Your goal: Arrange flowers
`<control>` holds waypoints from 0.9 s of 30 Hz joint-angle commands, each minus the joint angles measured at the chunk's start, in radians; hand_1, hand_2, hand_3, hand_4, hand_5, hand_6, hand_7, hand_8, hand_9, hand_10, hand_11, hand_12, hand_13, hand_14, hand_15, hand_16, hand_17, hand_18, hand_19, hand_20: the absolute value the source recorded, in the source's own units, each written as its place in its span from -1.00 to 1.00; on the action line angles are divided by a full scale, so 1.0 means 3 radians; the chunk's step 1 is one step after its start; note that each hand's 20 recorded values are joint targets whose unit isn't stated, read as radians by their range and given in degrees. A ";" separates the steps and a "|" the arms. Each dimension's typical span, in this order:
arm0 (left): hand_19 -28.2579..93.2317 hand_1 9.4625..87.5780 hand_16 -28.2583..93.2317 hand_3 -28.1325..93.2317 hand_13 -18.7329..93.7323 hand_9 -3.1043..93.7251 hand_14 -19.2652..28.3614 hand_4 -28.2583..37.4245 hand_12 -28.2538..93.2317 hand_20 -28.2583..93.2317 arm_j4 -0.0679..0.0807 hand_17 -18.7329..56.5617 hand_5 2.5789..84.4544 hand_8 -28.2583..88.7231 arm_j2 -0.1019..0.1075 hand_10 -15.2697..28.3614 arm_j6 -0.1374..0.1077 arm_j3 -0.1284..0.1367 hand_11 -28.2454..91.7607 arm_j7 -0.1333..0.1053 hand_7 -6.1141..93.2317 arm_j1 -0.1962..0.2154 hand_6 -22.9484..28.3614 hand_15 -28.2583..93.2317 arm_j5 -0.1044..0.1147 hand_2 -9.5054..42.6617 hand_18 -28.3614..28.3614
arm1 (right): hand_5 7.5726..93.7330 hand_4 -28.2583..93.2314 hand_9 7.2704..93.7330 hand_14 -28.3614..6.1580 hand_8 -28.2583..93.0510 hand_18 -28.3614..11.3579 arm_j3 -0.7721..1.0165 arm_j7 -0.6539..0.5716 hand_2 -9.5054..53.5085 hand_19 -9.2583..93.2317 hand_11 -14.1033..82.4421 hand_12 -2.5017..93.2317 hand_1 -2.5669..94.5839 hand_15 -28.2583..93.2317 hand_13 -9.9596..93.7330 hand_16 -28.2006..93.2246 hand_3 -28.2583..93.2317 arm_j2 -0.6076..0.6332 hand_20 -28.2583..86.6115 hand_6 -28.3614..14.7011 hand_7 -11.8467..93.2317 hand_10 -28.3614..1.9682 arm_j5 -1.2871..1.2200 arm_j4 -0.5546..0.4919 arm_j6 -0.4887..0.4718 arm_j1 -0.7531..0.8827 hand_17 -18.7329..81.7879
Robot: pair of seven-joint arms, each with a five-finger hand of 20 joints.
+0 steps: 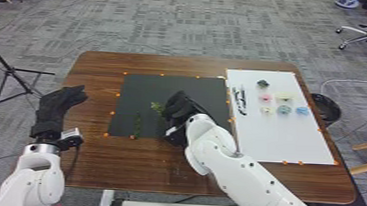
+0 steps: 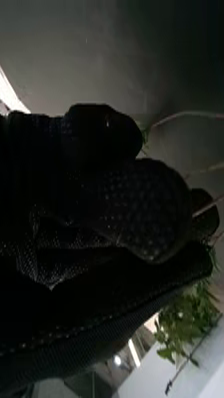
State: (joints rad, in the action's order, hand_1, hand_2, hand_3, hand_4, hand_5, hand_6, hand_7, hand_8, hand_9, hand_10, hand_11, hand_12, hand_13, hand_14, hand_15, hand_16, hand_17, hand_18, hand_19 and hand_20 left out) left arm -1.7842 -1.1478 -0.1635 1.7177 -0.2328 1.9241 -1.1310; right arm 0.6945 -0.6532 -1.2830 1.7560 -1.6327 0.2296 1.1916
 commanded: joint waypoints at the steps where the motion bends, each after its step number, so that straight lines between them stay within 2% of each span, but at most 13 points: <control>1: -0.31 -0.58 -0.50 0.58 0.13 0.19 0.59 -0.96 -0.30 -0.15 0.0015 -0.18 0.34 -0.63 -0.0011 0.39 0.0072 -0.0023 -0.16 0.0046 -0.57 -0.0027 0.02 -0.12 -0.0029 -0.22 0.44 | 0.60 -0.59 0.99 0.46 -0.20 0.06 -0.0005 -0.0049 -1.00 0.73 -0.48 -0.25 0.34 0.17 1.00 -0.06 0.25 -0.0051 0.19 0.17 -0.25 0.17 -0.0139 -0.0016 0.0115 -0.0033 0.76; 6: -0.31 -0.58 -0.50 0.58 0.14 0.19 0.59 -0.96 -0.30 -0.15 0.0029 -0.18 0.34 -0.63 -0.0005 0.39 0.0085 -0.0031 -0.16 0.0050 -0.57 -0.0056 0.02 -0.12 -0.0032 -0.22 0.44 | 0.61 -0.60 0.97 0.45 -0.20 0.06 -0.0029 -0.0050 -1.00 0.73 -0.48 -0.29 0.33 0.17 1.00 -0.06 0.24 -0.0063 0.20 0.16 -0.29 0.14 -0.0178 -0.0035 0.0128 -0.0070 0.76; 18: -0.31 -0.58 -0.50 0.58 0.13 0.19 0.59 -0.94 -0.30 -0.16 0.0018 -0.19 0.34 -0.63 -0.0014 0.39 0.0102 -0.0027 -0.16 0.0052 -0.57 -0.0027 0.02 -0.12 -0.0035 -0.27 0.44 | 0.59 -0.57 0.92 0.44 -0.19 0.06 -0.0051 -0.0058 -1.00 0.72 -0.50 -0.31 0.29 0.14 1.00 -0.05 0.20 -0.0054 0.20 0.10 -0.37 0.17 -0.0213 -0.0066 0.0118 -0.0079 0.75; 27: -0.31 -0.57 -0.50 0.57 0.13 0.19 0.59 -0.94 -0.30 -0.16 0.0016 -0.19 0.34 -0.63 -0.0013 0.39 0.0093 -0.0022 -0.16 0.0059 -0.57 -0.0029 0.02 -0.12 -0.0034 -0.28 0.43 | 0.57 -0.47 0.85 0.44 -0.17 0.09 -0.0039 -0.0030 -1.00 0.71 -0.40 -0.42 0.28 0.12 1.00 -0.03 0.07 -0.0059 0.19 0.05 -0.42 0.05 -0.0270 -0.0073 0.0117 -0.0076 0.75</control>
State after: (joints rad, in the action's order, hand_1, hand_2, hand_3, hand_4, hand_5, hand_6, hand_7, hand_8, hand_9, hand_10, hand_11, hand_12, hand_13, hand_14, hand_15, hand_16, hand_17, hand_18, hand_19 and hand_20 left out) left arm -1.7774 -1.1483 -0.1423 1.7102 -0.2236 1.9115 -1.1381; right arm 0.6796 -0.6662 -1.2875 1.6889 -1.6401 0.2523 1.1770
